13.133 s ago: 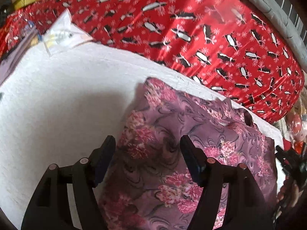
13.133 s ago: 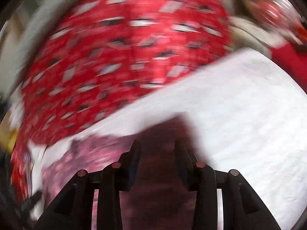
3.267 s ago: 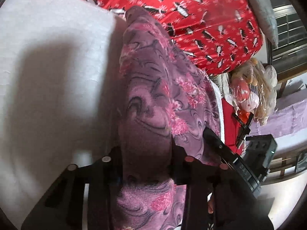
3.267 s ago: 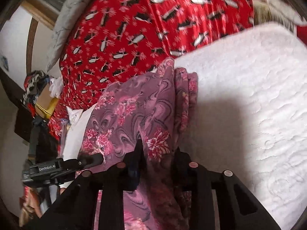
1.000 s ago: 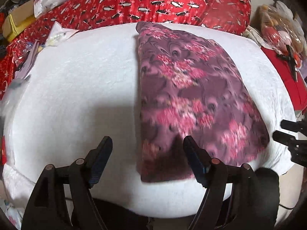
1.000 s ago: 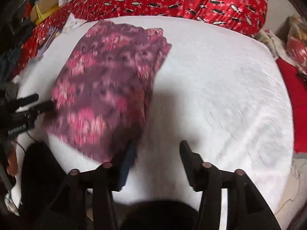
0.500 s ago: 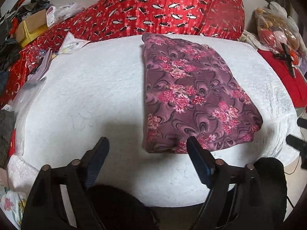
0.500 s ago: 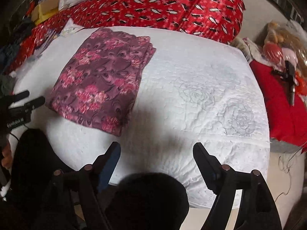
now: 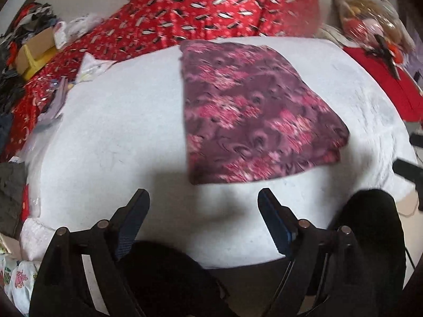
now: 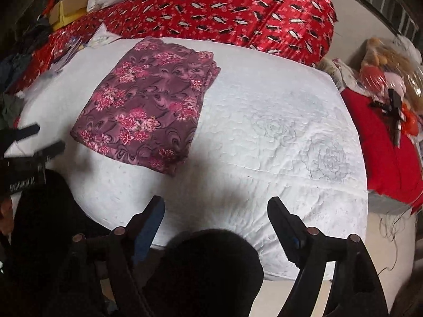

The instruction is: Fold small clothes

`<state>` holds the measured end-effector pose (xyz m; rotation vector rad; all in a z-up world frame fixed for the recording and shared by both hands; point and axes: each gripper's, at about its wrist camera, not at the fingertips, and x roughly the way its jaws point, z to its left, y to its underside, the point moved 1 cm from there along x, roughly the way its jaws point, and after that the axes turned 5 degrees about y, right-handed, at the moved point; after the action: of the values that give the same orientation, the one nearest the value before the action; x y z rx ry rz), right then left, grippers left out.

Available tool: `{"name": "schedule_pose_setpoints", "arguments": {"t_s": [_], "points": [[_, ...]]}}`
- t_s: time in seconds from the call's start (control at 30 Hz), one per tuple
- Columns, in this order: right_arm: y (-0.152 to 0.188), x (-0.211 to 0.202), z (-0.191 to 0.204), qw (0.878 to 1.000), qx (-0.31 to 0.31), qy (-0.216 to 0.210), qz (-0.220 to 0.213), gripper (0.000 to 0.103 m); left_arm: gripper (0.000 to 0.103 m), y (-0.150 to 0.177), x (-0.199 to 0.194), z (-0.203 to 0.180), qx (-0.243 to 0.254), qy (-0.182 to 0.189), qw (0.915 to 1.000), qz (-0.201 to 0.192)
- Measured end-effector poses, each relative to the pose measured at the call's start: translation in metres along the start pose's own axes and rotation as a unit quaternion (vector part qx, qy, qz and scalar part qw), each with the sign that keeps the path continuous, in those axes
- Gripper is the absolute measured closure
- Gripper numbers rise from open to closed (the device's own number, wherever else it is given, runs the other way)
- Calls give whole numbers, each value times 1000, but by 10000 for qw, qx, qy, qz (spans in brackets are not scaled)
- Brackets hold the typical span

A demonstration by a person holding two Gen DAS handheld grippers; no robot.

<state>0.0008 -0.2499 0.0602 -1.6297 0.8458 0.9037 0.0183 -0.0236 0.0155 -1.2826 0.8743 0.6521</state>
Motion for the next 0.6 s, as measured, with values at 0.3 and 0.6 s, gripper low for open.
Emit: {"name": "schedule_pose_setpoints", "arguments": {"t_s": [0.3, 0.6], "points": [[-1, -9, -8, 9994, 270, 51, -208, 12, 18, 6, -9, -11, 112, 273, 9996, -41], [-2, -16, -15, 9977, 453, -12, -511, 1, 19, 5, -19, -26, 354, 413, 9985, -74]]}}
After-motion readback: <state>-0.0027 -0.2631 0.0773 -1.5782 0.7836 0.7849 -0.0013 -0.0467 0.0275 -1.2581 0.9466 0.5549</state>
